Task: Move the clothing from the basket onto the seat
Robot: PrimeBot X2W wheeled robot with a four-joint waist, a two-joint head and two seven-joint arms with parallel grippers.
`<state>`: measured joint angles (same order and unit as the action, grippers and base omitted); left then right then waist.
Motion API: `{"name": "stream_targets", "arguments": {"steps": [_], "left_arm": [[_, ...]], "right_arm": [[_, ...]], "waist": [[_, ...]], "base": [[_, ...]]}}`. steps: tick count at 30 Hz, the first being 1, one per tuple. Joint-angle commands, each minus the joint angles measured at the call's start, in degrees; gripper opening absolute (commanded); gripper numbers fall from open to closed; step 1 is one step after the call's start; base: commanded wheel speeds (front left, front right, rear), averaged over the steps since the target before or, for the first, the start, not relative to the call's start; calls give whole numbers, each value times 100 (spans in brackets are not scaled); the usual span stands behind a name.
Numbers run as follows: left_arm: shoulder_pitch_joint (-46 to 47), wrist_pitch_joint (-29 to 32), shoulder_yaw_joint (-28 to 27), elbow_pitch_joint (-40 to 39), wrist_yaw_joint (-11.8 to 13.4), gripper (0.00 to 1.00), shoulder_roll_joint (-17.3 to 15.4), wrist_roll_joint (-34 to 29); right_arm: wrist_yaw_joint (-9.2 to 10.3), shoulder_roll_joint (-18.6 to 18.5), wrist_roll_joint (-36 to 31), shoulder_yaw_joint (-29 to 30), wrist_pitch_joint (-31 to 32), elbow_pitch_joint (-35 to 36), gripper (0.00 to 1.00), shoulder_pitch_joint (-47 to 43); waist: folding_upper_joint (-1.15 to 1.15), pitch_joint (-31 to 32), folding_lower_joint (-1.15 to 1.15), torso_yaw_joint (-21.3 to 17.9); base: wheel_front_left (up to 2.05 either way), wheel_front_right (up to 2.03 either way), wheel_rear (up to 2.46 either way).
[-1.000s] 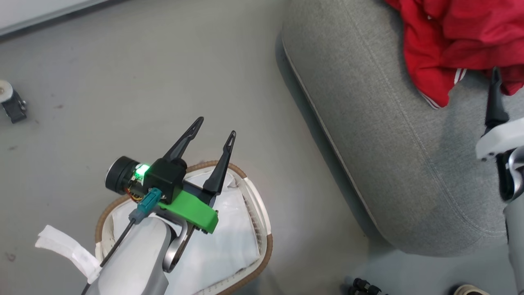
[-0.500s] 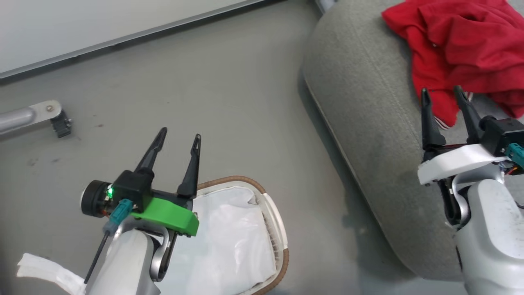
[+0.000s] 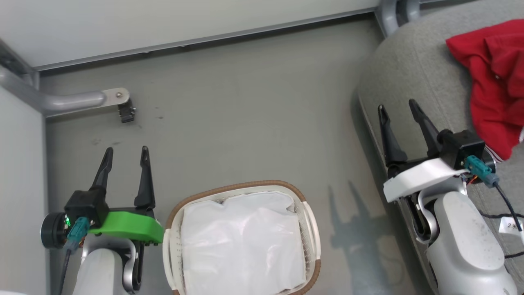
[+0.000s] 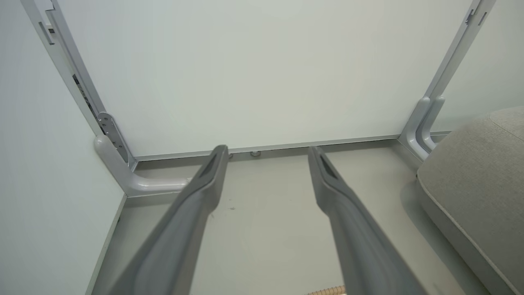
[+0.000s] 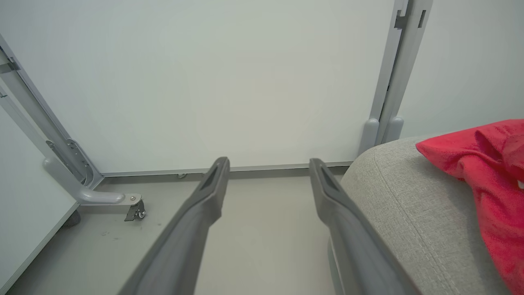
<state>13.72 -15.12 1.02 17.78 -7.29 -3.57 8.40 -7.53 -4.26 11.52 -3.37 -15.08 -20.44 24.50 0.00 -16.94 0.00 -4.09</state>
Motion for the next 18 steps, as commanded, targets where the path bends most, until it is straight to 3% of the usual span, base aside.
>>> {"name": "stream_targets", "arguments": {"steps": [1,9,18], "left_arm": [[-152,-4,-98,-23,9,100,22,-42],[-512,-4,-414,105,-3,100,61,-23],[-950,-4,-471,159,-12,100,63,91]], "right_arm": [[8,2,-21,-3,-12,-30,100,-145],[8,-7,7,-29,-12,-160,100,-527],[8,5,156,3,-12,-298,100,-996]], "waist": [[0,213,0,297],[0,557,0,560],[0,1000,0,580]], "base": [[0,0,0],[0,0,0],[0,0,0]]}}
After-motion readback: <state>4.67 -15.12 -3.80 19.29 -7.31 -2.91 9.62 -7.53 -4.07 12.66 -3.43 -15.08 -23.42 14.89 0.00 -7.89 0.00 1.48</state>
